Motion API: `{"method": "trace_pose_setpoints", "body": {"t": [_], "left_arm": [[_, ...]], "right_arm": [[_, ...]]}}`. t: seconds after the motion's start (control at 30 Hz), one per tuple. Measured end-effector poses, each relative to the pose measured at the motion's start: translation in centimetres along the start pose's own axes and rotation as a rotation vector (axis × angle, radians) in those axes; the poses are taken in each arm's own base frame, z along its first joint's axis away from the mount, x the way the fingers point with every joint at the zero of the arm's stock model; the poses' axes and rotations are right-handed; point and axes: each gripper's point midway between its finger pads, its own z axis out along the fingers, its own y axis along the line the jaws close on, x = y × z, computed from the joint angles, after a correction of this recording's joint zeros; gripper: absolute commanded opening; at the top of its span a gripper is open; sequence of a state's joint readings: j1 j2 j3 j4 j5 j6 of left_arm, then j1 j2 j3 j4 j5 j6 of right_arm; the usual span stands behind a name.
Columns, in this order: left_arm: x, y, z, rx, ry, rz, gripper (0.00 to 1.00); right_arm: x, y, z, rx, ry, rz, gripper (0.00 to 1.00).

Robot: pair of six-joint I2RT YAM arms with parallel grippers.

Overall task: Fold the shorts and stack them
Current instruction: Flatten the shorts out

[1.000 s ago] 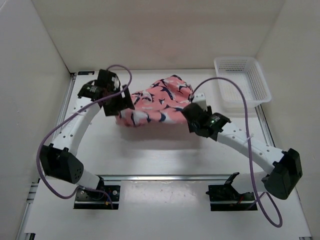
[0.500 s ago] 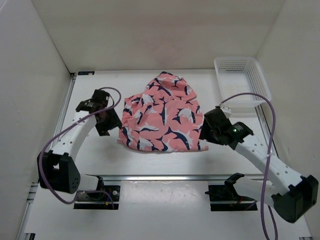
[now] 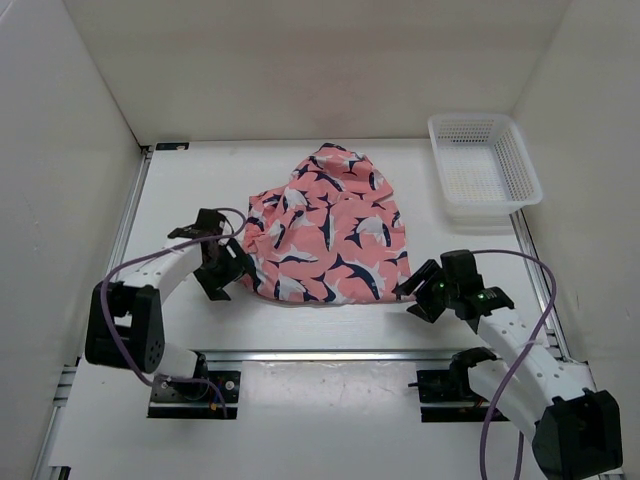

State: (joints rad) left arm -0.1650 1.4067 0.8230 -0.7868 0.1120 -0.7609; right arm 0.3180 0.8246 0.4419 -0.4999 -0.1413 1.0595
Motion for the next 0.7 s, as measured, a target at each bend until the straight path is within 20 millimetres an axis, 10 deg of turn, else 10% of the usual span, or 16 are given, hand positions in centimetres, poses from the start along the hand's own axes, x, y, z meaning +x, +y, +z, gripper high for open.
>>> {"method": "trace_pose_setpoints", "body": {"t": [0.2,0.37,0.7], "left_arm": [[-1.7,-0.7,3.2,-0.040,0.041,-0.016,0.72],[-2.8,-1.7,4.0,-0.035,0.052,-0.018,0.10],[-3.2,-2.5,3.5,0.002,0.039,-0.006,0.10]], "right_arm": [[-1.0,1.1,0.3,-0.054,-0.007,0.038,0.68],[-1.4,0.4,1.1,-0.046,-0.011,0.087,0.69],[-1.0,-0.6,4.4,0.017,0.027,0.147,0.59]]}}
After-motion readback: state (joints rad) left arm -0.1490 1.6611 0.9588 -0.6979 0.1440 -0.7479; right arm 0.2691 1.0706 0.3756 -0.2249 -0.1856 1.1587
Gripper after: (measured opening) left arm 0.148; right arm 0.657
